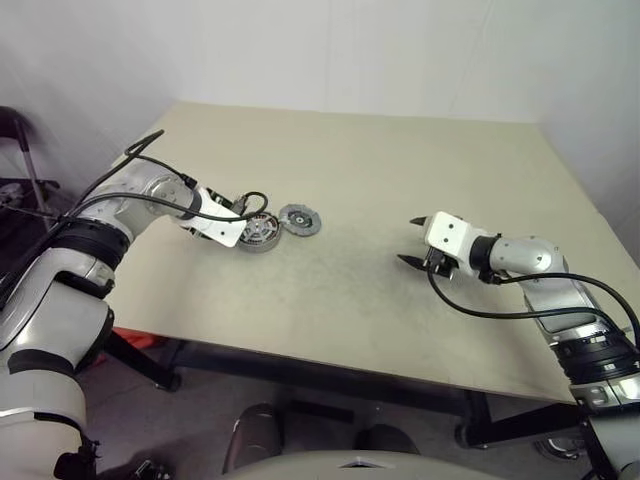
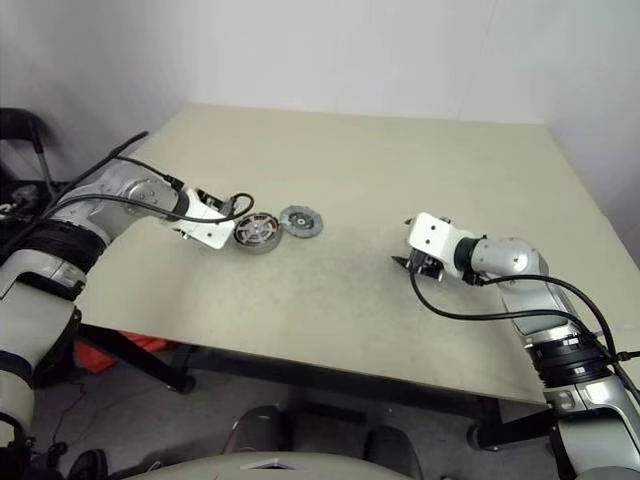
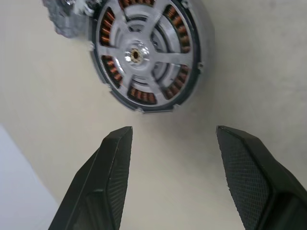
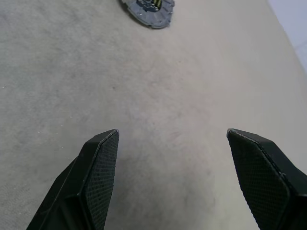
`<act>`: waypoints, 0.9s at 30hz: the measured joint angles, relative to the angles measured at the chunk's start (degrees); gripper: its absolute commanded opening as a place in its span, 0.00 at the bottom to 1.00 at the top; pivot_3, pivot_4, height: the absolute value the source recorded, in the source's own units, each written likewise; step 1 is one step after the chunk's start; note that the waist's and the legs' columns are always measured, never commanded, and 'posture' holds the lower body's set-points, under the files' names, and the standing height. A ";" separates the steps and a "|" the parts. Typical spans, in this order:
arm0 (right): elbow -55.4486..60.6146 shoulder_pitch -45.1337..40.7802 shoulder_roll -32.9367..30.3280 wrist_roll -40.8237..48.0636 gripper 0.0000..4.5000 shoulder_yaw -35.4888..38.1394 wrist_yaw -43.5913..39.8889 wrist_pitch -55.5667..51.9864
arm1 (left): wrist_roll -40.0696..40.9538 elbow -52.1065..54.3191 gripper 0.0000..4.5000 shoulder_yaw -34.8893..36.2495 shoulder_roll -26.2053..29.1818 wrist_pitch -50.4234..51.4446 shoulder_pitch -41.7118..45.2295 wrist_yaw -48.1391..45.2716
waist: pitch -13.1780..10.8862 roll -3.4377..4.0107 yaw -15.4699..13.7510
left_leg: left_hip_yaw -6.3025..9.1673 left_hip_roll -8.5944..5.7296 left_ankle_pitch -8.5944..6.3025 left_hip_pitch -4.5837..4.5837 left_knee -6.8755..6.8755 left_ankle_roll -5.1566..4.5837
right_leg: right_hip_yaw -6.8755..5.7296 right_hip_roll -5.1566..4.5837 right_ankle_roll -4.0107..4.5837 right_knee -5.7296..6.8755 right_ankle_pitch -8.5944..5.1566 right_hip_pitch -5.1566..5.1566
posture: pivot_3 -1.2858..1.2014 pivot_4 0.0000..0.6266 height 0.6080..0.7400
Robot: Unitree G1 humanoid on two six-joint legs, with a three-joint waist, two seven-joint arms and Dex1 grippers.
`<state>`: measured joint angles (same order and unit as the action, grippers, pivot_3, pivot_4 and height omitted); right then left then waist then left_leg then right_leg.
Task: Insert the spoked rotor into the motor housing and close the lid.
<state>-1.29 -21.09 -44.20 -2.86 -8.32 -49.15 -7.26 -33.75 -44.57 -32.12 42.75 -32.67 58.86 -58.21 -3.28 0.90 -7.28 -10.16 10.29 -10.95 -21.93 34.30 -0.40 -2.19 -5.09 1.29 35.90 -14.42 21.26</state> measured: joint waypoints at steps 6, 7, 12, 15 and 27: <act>0.27 -2.06 1.11 -0.13 0.82 0.00 0.27 -1.01 | -1.59 -2.65 0.66 -1.00 -3.06 -1.01 -0.01 1.90 | -0.01 -0.01 0.18 | -0.01 0.02 0.03 -0.03 0.00 0.04 | 0.01 0.01 0.01 0.10 0.00 0.10 | 0.52 0.00 1.00; 0.58 -2.84 1.35 -0.10 0.82 0.00 0.30 -1.49 | -1.98 -2.87 0.66 -1.18 -3.47 -1.26 -0.02 2.46 | -0.01 -0.01 0.18 | -0.01 0.02 0.03 -0.05 0.00 0.04 | 0.01 0.01 0.01 0.13 0.00 0.14 | 0.52 0.00 1.00; 1.50 -4.62 1.92 -0.17 0.82 0.01 0.80 -2.32 | -3.37 -4.08 0.66 -2.05 -4.27 -1.95 -0.91 3.81 | -0.01 -0.01 0.02 | 0.00 0.01 0.03 -0.05 0.01 0.04 | 0.01 0.00 0.07 0.36 -0.03 0.23 | 0.52 0.00 1.00; 1.57 -4.64 2.04 -0.22 0.82 0.01 1.03 -3.05 | -3.39 -3.90 0.66 -2.06 -4.21 -2.32 -1.91 3.66 | -0.01 -0.02 -0.03 | 0.00 0.01 0.05 -0.08 0.02 0.07 | 0.01 0.00 0.16 0.57 -0.09 0.36 | 0.52 0.00 1.00; 4.10 -4.64 1.93 -0.24 0.83 0.00 0.51 -3.90 | -5.21 -6.55 0.57 -2.12 -5.48 -1.86 -2.15 7.33 | -0.01 -0.02 -0.04 | 0.02 0.04 0.16 0.33 0.02 0.27 | 0.04 0.01 0.27 0.79 -0.18 0.06 | 0.52 0.00 1.00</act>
<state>2.81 -25.73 -42.26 -3.10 -8.32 -48.63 -11.16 -38.97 -51.11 -34.24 37.27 -34.52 56.71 -50.87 -3.29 0.88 -7.32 -10.14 10.33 -10.79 -21.60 34.32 -0.13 -2.15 -5.09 1.56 36.69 -14.60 21.31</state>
